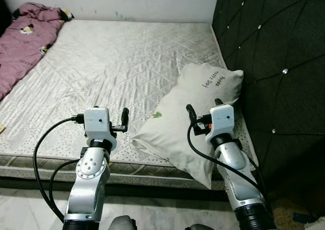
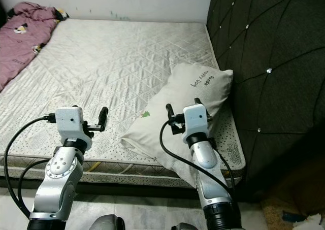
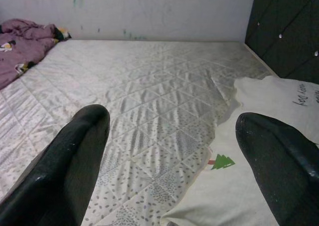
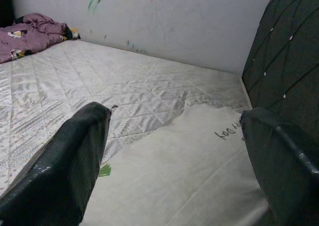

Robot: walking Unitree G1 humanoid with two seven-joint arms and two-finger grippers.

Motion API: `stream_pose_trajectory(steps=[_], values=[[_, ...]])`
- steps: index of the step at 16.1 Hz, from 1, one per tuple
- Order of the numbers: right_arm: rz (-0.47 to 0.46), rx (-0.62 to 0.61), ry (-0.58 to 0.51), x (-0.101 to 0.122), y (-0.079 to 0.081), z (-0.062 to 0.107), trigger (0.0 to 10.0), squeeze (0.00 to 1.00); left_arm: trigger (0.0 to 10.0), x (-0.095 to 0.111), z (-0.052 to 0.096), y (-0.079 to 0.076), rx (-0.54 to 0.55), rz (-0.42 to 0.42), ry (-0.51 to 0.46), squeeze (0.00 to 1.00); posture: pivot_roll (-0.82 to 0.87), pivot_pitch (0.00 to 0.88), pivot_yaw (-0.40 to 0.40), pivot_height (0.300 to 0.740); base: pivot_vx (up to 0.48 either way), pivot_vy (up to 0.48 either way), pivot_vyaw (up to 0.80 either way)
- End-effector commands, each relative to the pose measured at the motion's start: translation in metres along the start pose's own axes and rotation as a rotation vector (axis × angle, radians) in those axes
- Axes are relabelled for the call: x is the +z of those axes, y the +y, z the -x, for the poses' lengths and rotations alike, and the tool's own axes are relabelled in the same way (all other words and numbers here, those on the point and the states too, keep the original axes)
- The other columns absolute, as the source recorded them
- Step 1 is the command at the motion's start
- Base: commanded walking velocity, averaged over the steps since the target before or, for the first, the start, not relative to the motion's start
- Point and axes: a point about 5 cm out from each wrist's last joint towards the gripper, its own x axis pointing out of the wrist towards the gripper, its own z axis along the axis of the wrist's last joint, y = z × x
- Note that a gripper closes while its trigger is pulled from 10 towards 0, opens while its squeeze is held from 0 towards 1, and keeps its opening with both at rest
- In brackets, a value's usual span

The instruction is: Clean up the room

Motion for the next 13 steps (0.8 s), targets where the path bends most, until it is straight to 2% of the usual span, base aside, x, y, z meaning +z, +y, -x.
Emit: stream_pose_trajectory(steps=[1, 8, 13], values=[[0.001, -0.004, -0.008, 0.0017, -0.0009, -0.0005, 10.0, 0.0, 10.0, 0.0026, -0.0008, 0.0007, -0.005, 0.0, -0.008, 0.0, -0.05, 0.022, 0.012, 0.74, 0.0, -0.33, 0.0], [-0.001, -0.005, -0.006, 0.0015, -0.001, -0.0007, 10.0, 0.0, 10.0, 0.0026, -0.0008, 0.0004, -0.008, 0.006, -0.007, 0.0, -0.05, 0.023, 0.012, 0.74, 0.0, -0.431, 0.0], [-0.012, -0.009, -0.002, 0.0007, -0.0023, -0.0005, 10.0, 0.0, 10.0, 0.0041, -0.0007, -0.0009, -0.023, 0.029, -0.025, 0.0, -0.05, 0.023, 0.013, 0.74, 0.0, 0.0, 0.0]])
